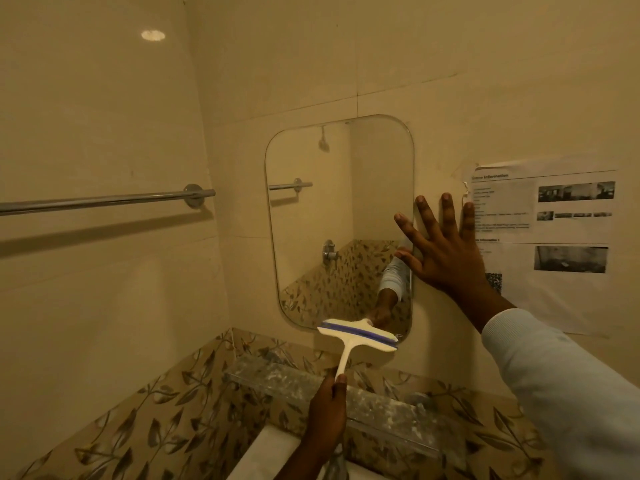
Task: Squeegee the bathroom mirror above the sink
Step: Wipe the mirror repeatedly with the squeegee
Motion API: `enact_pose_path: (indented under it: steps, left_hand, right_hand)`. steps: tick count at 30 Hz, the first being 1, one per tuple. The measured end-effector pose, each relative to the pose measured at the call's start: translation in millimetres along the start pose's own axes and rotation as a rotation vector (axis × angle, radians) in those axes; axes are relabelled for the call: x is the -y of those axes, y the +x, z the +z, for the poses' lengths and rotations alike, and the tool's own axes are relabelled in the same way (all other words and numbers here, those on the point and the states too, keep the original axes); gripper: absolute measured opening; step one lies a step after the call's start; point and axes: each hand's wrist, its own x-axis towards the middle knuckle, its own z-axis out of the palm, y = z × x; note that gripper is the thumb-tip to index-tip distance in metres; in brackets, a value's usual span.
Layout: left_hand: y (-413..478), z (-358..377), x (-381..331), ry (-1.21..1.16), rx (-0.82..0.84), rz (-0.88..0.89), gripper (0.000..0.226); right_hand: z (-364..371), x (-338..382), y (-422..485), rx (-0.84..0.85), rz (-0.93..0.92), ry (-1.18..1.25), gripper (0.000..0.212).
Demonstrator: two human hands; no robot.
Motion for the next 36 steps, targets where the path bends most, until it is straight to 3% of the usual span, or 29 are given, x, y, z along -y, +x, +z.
enact_pose_path:
  steps: [5,8,13,20,26,36]
  left_hand:
    - [-16,-13,-25,-0.209,-0.038,0.093,0.045]
    - [-10,-26,-89,-0.406,-0.103,0.250,0.053]
    - [22,-47,-213,-0.487,-0.123,0.511,0.040]
    - [70,-45,-324,-0.669,-0.030,0.476,0.039]
    - [93,-39,-327,-0.623,-0.066,0.518,0.038]
    - [90,-22,-274,-0.435,-0.106,0.579,0.029]
  right_hand:
    - [2,0,-1,-0.010,-0.001,-0.004,0.085]
    - [2,-1,-1,-0.004,-0.003,0.000,0.085]
    - [1,-1,-2,-0.001,-0.009,0.015,0.083]
    - [2,-2,-1,0.001,-0.012,0.016,0.085]
    - [6,-3,-1,-0.020,-0.014,0.006,0.085]
    - [6,-2,-1,-0.020,-0.007,0.005,0.082]
